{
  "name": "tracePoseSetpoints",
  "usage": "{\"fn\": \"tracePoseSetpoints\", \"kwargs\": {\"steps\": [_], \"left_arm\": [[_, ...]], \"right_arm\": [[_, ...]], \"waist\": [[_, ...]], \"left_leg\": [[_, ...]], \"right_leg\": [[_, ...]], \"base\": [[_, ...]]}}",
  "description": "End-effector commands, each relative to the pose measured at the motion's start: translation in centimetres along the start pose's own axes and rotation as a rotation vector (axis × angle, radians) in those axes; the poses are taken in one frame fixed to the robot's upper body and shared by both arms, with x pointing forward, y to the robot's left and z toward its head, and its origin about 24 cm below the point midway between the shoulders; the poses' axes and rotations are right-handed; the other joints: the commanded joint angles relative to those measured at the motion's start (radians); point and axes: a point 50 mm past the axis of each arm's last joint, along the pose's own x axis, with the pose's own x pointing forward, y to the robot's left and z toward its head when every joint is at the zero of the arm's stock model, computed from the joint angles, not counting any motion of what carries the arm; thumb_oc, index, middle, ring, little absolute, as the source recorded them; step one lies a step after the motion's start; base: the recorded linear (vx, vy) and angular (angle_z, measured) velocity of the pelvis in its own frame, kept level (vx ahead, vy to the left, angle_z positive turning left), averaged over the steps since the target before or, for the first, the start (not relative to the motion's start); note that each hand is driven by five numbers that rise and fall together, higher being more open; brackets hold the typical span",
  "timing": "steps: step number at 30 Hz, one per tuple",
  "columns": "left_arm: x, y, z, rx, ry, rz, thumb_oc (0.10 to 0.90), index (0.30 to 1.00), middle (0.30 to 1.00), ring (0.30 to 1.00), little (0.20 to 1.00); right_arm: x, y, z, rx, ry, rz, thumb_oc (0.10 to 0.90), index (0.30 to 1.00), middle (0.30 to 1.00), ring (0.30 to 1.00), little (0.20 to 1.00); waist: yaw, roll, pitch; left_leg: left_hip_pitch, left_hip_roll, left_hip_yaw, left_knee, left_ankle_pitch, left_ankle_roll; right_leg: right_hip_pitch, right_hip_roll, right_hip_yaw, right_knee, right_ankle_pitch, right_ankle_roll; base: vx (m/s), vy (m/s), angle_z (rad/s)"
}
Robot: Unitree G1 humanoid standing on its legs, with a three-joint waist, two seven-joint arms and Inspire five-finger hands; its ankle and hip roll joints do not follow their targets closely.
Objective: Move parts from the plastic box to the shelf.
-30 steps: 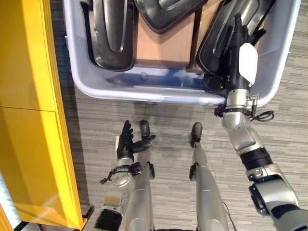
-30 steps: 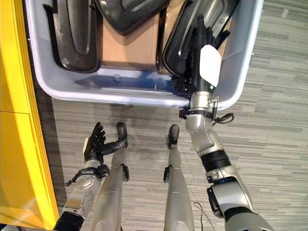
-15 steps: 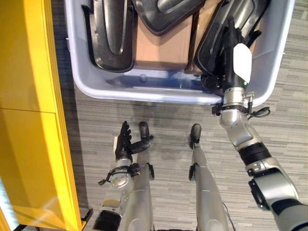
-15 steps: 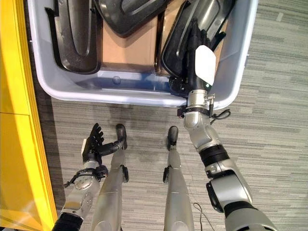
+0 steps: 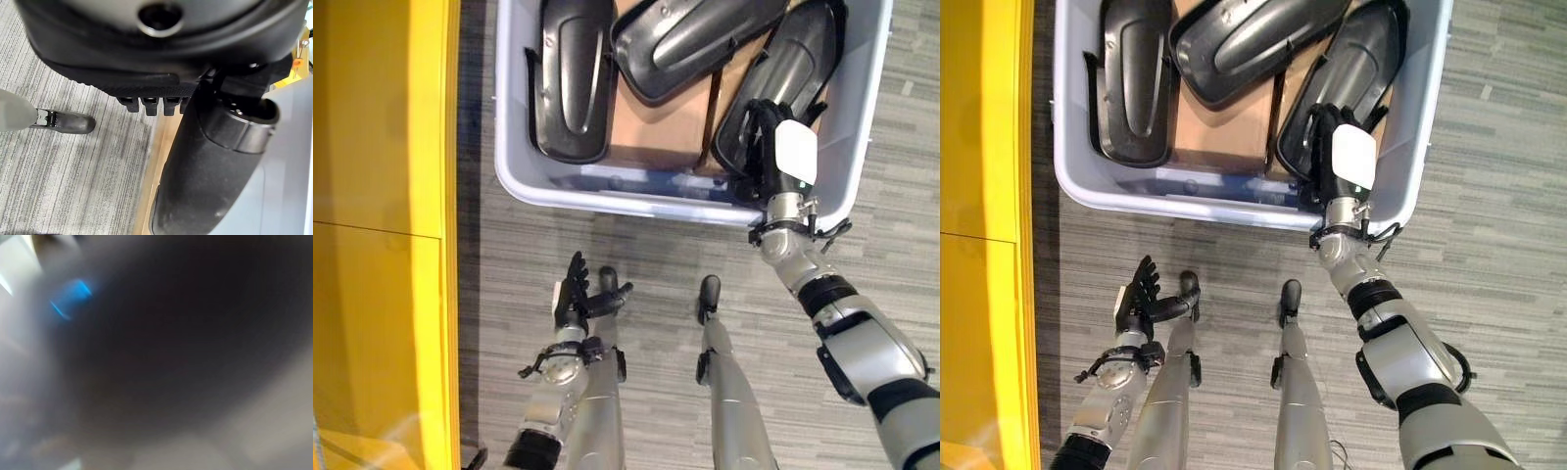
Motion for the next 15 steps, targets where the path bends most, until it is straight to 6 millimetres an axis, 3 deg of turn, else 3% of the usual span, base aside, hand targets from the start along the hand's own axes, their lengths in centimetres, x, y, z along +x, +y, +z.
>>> {"fn": "tracePoseSetpoints", "kwargs": {"steps": [1, 15], "left_arm": [[0.42, -0.96, 3.37, -0.033, -0.154, -0.051, 0.900, 1.000, 1.000, 1.000, 1.000], [0.88, -1.10, 3.11, -0.022, -0.135, -0.058, 0.900, 1.000, 1.000, 1.000, 1.000]], "right_arm": [[-4.28, 3.99, -4.94, -0.106, 0.240, 0.323, 0.400, 0.300, 0.300, 0.300, 0.300], [-4.39, 3.52, -4.84, -0.105, 0.209, 0.267, 0.400, 0.300, 0.300, 0.300, 0.300]], "waist": [[0.042, 0.075, 0.113], [0.019, 0.061, 0.113]], "left_leg": [[0.184, 0.026, 0.018, -0.007, -0.254, 0.020], [0.269, 0.024, 0.023, -0.007, -0.259, 0.021]], "right_leg": [[0.065, -0.093, 0.039, -0.002, -0.028, -0.005], [0.140, -0.094, 0.043, 0.005, -0.039, -0.006]], "base": [[-0.03, 0.001, -0.01], [-0.01, 0.001, 0.00]]}}
